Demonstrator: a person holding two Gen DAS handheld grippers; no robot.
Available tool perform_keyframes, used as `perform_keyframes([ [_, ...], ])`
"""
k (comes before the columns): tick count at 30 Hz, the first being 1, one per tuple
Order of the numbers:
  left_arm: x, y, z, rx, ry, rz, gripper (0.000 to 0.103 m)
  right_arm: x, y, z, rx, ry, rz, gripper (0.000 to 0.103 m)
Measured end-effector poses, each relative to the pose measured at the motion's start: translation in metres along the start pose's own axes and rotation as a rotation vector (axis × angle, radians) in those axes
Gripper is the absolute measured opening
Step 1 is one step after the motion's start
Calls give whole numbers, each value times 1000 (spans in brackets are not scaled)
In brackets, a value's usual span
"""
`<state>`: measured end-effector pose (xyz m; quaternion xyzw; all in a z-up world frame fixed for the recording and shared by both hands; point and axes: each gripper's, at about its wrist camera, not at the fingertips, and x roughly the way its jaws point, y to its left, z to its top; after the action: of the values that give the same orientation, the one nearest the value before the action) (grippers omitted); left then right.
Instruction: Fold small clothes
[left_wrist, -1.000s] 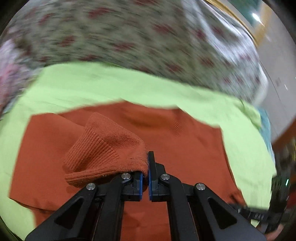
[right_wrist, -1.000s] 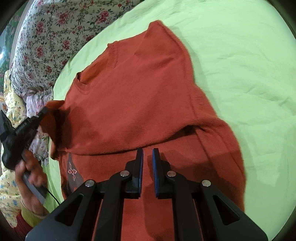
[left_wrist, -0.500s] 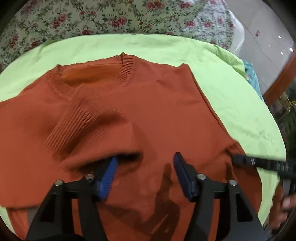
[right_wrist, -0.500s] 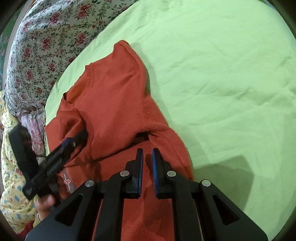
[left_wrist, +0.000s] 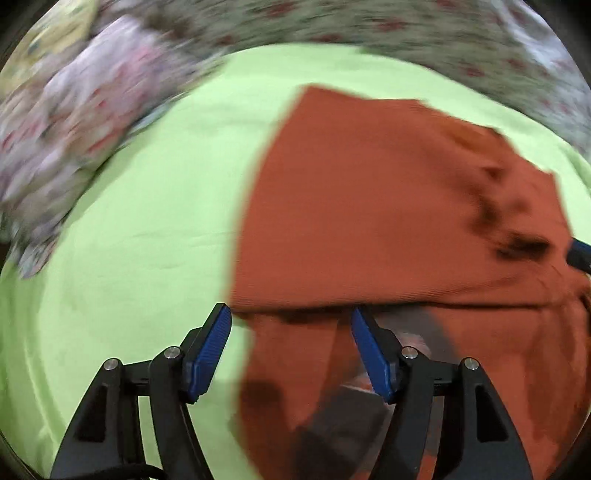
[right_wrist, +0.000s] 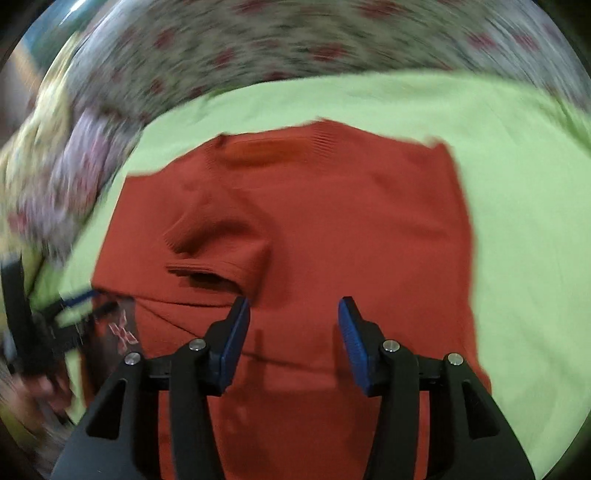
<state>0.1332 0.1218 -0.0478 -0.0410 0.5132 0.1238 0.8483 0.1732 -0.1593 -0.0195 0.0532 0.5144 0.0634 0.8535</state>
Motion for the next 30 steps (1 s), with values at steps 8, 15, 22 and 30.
perform_keyframes([
  [8, 22, 13, 6, -62, 15, 36, 70, 58, 65, 7, -383, 28, -190, 51],
  [15, 22, 5, 11, -86, 17, 57, 70, 11, -5, 35, 86, -114, -47, 7],
  [22, 30, 7, 19, -144, 39, 42, 70, 14, -98, -15, 521, -2, 32, 7],
  [30, 28, 24, 14, -181, 47, 9, 70, 0, -96, -30, 530, -57, 41, 5],
])
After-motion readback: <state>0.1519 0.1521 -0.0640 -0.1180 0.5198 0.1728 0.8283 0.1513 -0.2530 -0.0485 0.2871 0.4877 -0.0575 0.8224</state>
